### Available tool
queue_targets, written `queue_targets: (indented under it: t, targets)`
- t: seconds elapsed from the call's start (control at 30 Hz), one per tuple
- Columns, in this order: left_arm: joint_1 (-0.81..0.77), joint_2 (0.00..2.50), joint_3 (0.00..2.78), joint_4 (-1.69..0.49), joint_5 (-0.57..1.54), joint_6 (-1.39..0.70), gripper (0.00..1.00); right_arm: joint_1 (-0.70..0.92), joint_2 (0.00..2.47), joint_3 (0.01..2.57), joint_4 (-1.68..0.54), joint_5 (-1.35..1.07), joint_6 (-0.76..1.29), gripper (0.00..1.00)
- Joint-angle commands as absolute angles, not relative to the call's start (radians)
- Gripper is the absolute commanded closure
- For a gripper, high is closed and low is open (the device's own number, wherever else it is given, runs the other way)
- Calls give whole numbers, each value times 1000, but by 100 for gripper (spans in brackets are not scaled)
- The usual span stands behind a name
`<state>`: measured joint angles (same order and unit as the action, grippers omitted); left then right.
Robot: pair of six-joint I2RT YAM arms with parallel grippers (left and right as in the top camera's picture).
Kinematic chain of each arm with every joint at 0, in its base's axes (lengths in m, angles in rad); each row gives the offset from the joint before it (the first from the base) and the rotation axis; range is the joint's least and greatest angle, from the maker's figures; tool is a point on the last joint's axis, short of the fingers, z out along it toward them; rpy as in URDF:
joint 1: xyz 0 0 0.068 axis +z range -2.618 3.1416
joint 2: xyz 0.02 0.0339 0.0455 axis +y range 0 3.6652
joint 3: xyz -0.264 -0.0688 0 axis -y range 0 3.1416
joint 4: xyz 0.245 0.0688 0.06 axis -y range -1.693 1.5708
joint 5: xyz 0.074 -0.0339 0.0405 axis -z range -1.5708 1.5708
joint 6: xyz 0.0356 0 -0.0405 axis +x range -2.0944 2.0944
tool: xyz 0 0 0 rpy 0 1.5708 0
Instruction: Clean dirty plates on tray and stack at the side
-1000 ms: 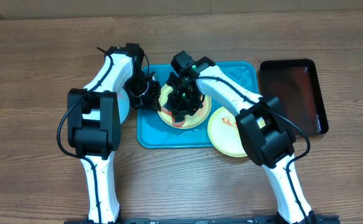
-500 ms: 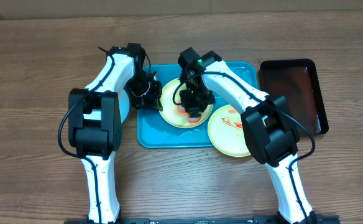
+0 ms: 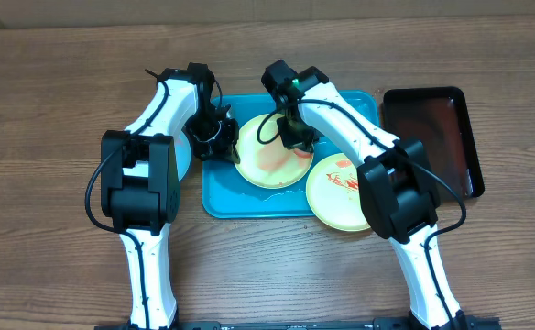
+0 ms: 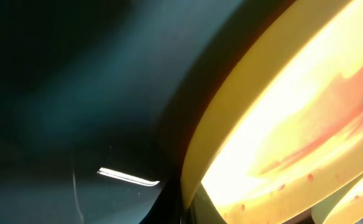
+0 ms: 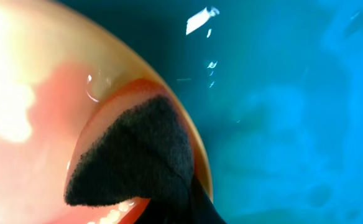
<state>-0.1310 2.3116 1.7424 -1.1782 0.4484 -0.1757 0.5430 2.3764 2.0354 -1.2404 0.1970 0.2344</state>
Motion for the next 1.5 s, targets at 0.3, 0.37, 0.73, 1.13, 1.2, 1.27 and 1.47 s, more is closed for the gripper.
queue_targets:
  t: [0.3, 0.37, 0.73, 1.13, 1.2, 1.27, 1.47]
  targets:
    - [-131, 2365, 1712, -1156, 279, -159, 96, 537, 2251, 2255, -1355, 245, 328, 96]
    - [-131, 2342, 1712, -1156, 278, -157, 96, 527, 2210, 2255, -1378, 245, 347, 96]
    - [-131, 2083, 1712, -1152, 125, -158, 96, 490, 2115, 2254, -1531, 243, 344, 96]
    - [-139, 1838, 1712, -1142, -24, -162, 96, 483, 2115, 2251, -1542, 280, 345, 96]
    - [-152, 1813, 1712, -1148, -85, -178, 96, 477, 2115, 2251, -1542, 280, 345, 96]
    - [-171, 1792, 1712, -1158, -168, -207, 96, 469, 2115, 2251, -1543, 280, 345, 96]
    - [-262, 1771, 1712, -1198, -410, -301, 96, 441, 2115, 2251, -1551, 280, 345, 96]
